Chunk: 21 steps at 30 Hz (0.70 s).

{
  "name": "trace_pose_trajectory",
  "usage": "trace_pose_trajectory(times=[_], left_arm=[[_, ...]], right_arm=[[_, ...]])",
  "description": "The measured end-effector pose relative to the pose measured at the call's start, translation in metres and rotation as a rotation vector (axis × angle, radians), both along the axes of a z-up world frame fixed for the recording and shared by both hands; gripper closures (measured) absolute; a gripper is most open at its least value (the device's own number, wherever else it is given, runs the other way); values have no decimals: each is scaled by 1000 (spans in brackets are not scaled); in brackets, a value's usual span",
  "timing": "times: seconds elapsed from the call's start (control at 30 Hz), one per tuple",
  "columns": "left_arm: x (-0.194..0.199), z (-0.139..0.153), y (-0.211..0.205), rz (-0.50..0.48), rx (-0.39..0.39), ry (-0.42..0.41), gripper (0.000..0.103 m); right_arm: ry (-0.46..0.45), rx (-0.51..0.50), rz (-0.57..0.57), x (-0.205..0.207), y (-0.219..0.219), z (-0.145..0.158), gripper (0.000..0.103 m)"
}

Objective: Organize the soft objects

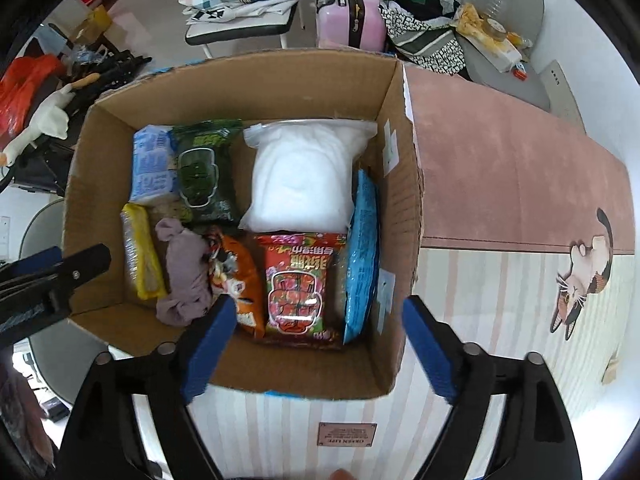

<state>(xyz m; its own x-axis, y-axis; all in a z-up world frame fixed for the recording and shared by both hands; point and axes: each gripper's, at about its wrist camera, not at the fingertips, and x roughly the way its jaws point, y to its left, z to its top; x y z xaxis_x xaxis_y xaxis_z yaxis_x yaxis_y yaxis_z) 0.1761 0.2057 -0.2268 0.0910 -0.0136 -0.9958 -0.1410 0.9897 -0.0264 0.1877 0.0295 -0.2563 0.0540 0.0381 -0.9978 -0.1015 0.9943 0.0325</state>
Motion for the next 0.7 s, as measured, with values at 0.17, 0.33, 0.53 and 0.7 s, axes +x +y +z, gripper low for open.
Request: trace_pose_trajectory(times=[0.17, 0.33, 0.53, 0.7], left_arm=[[-9, 16, 5, -6, 40, -55, 3], [-12, 20, -3, -16, 75, -106, 3], [-25, 43, -8, -11, 52, -141, 3], [-43, 78, -15, -3, 37, -201, 3]], right_arm=[[-33, -3, 10, -10, 1, 17, 0], [-69, -23, 8, -16, -2, 32, 0], [-106, -23, 6, -25, -6, 52, 0], [-154, -3, 13, -42, -12, 84, 0]])
